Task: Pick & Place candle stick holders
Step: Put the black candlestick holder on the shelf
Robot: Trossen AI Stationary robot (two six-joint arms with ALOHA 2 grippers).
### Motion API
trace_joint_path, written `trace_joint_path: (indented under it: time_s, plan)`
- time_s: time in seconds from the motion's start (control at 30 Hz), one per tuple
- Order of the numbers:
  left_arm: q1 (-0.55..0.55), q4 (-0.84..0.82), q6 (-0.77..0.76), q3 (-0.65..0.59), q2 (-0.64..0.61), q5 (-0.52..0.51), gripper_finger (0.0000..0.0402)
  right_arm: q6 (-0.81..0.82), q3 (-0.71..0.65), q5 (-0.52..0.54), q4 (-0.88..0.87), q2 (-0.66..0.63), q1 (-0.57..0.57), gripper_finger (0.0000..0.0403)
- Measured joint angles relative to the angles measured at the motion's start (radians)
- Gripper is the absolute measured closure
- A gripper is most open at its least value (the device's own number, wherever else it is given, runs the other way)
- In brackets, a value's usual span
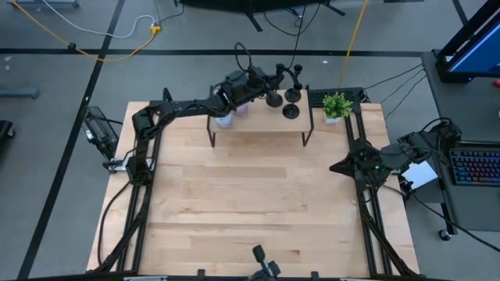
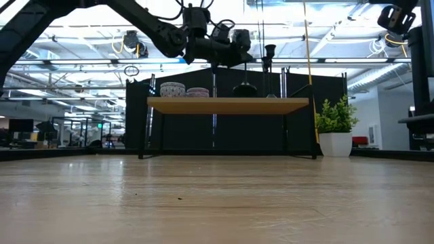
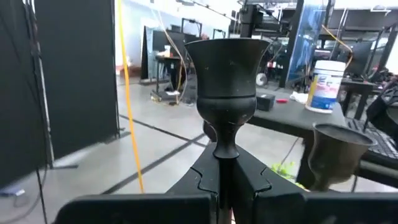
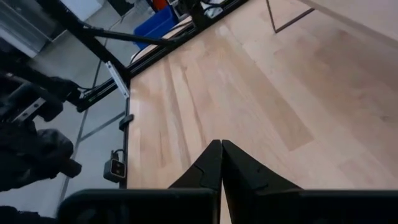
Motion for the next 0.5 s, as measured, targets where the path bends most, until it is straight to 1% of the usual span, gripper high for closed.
trace_joint_path:
  time_s: [0.23,0.3,0.5]
  plan:
    - [-0.001,-0.007,0.072,0.0,0.011,-0.006,0.0391,0.0,0.0,0.025,0.0,0.0,0.0,0.0403]
    - [-0.001,0.002,0.085,0.001,0.015,-0.024,0.0391,0.0,0.0,0.025,0.0,0.0,0.0,0.0403]
    - [-0.001,0.009,0.09,0.002,0.022,-0.047,0.0391,0.008,0.0,0.025,0.0,0.0,0.0,0.0403]
